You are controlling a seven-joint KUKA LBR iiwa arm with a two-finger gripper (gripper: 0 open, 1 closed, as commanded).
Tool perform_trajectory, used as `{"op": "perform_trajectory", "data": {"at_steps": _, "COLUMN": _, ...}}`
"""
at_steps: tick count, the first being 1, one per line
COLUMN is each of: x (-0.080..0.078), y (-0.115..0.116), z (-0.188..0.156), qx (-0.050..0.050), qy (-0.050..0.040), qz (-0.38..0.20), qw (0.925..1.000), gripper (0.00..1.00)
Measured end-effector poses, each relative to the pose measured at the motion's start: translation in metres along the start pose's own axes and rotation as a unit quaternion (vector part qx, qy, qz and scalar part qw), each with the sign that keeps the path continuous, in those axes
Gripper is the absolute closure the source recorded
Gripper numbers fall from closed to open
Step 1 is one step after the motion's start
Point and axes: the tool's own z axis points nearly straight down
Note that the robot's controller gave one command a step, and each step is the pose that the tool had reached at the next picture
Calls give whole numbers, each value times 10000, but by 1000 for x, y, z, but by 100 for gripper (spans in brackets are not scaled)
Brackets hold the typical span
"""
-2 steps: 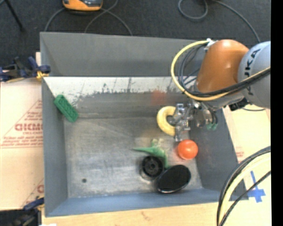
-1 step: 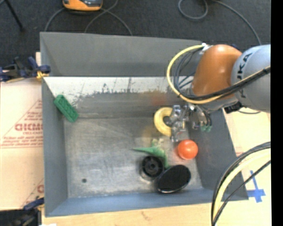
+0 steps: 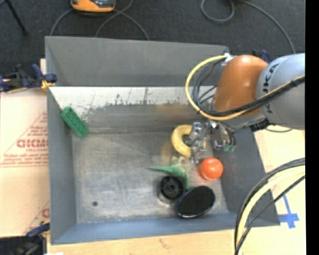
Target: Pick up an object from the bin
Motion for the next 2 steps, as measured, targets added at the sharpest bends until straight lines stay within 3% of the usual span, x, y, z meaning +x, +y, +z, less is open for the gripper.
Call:
{"op": "perform_trajectory", "data": {"at_steps": 1, "x": 2, "y": 0, "z": 7, "qx": -12, "qy": 68, "qz": 4, "qw": 10000, "gripper": 100}}
{"op": "perform_trajectory", "data": {"at_steps": 2, "x": -23, "y": -5, "z": -36, "qx": 4, "qy": -9, "qz": 223, "qw": 9998, "gripper": 100}}
